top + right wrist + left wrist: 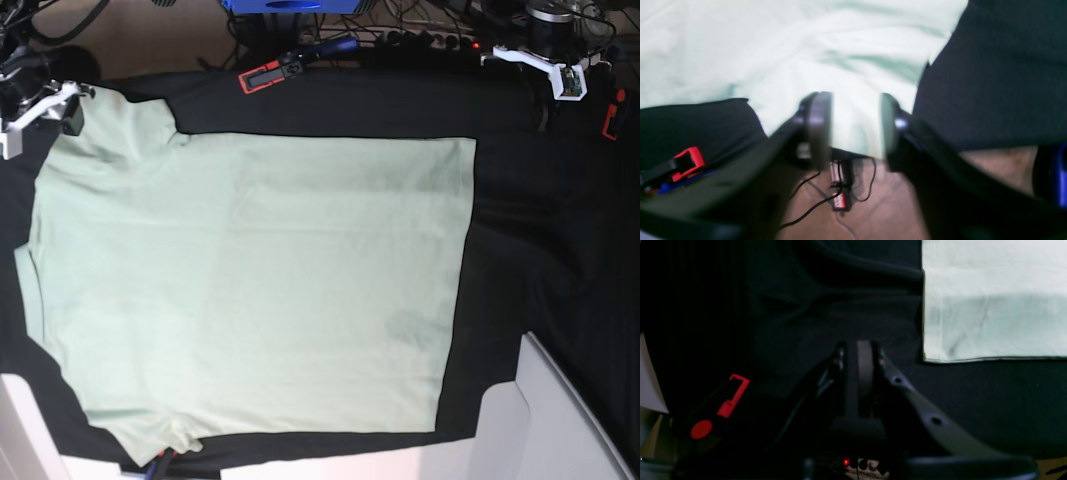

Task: Fold the T-shirt properly
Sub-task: 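Move both grippers to the shirt corners nearest each arm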

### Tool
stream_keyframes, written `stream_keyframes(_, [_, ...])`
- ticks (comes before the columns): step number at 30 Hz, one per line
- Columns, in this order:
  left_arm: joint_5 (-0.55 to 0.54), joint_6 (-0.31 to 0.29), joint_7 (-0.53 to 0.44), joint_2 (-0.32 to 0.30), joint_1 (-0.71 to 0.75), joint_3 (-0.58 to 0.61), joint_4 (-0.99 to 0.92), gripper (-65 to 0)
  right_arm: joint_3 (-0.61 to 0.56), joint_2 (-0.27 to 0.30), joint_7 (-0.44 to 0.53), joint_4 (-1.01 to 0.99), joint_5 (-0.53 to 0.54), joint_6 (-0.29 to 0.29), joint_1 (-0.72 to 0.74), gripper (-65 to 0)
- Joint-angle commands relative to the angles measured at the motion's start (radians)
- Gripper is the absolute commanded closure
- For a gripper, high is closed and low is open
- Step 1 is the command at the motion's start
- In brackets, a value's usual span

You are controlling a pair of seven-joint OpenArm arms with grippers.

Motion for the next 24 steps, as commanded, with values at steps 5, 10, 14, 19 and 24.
stream_keyframes(5, [-0.003,0.007,-0.027,-0.010,0.006,-0.007,0.013,-7.1,0.128,0.031,-0.041,-0.120,0.020,0.001,0.072,-45.7])
stream_keyframes(10, [-0.003,0.007,-0.027,-0.010,0.006,-0.007,0.013,-7.1,0.151,0.095,-0.038,-0.285,0.021,0.001,0.101,-47.6])
stream_keyframes(14, [-0.001,0.007,-0.027,-0.008,0.006,-0.007,0.012,-7.1,0.151,0.116,-0.037,-0.340,0.021,0.001,0.124,-47.6])
stream_keyframes(19, [-0.001,0.007,-0.027,-0.007,0.009,-0.007,0.012,-7.1,0.146,0.124,-0.041,-0.388,0.021,0.001,0.139,-47.6])
stream_keyframes(24, [-0.001,0.007,-0.027,-0.007,0.011,-0.007,0.012,-7.1,0.145,0.120,-0.040,-0.442,0.020,0.001,0.151,-47.6])
